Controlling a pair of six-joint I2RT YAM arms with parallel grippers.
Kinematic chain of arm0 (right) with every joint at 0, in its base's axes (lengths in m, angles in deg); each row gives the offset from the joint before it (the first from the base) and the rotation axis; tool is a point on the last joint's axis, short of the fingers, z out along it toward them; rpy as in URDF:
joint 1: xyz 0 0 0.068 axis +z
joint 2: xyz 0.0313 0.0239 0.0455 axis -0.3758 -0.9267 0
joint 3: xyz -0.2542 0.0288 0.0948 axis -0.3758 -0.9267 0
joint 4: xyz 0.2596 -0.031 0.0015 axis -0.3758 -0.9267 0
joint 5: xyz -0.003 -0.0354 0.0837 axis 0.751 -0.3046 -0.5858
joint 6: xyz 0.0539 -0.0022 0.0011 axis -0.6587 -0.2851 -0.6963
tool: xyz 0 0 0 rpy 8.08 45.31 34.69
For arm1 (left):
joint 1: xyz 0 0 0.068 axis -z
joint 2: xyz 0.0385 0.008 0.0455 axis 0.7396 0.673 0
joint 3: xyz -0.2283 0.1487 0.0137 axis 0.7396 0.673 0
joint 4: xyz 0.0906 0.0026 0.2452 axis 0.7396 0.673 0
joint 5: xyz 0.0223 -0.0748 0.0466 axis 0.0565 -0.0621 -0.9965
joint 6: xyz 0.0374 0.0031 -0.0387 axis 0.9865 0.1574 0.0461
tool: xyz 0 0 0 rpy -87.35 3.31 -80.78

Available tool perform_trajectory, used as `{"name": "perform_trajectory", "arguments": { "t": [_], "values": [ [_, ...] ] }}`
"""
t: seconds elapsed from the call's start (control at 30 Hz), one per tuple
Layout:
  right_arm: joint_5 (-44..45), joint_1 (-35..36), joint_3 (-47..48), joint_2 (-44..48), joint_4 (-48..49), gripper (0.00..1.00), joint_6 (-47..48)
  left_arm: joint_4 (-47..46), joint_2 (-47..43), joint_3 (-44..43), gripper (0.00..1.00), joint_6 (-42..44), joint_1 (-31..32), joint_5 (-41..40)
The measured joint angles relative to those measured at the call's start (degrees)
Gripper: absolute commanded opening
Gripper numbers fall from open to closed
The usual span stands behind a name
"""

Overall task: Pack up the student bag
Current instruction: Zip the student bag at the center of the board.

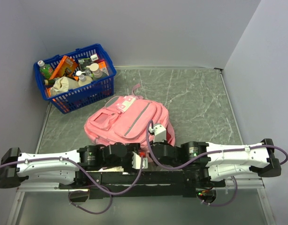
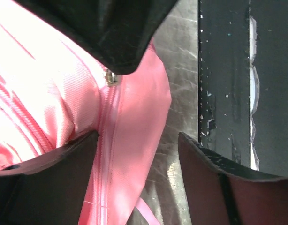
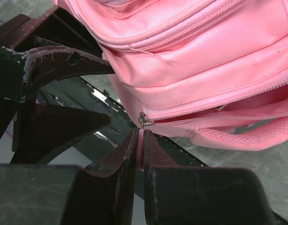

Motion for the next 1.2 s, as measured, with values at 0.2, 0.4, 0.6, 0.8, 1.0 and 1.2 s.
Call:
{"name": "perform_trajectory", "arguments": {
  "t": [0.2,0.4,0.6,0.8,1.0,1.2],
  "values": [
    [0.07,0.26,-1.03,-0.02,0.98,0.00,-0.31,-2.56,0.04,1.49,0.49,0.26,-0.68,-0.68],
    [-1.22,0.76,-3.02,-0.02,1.77,0.00,-1.33,-7.41,0.13,4.07,0.10,2.64,-1.25,-3.19],
    [-2.64,0.74,-4.04,0.04,3.21,0.00,0.42,-11.26,0.85,6.40,0.72,4.48,-0.98,-2.29],
    [-2.99,-0.04,-3.04,-1.01,4.24,0.00,5.16,-8.33,0.22,6.27,0.96,3.48,-0.24,0.50],
    [-4.15,-0.79,0.92,-4.50,3.50,0.00,8.57,-2.43,-0.35,2.97,0.82,2.89,-0.81,-1.46],
    [-5.92,-1.88,1.20,-1.99,7.17,0.00,8.04,11.39,-3.82,-5.62,0.59,0.57,-4.98,-1.51]
  ]
}}
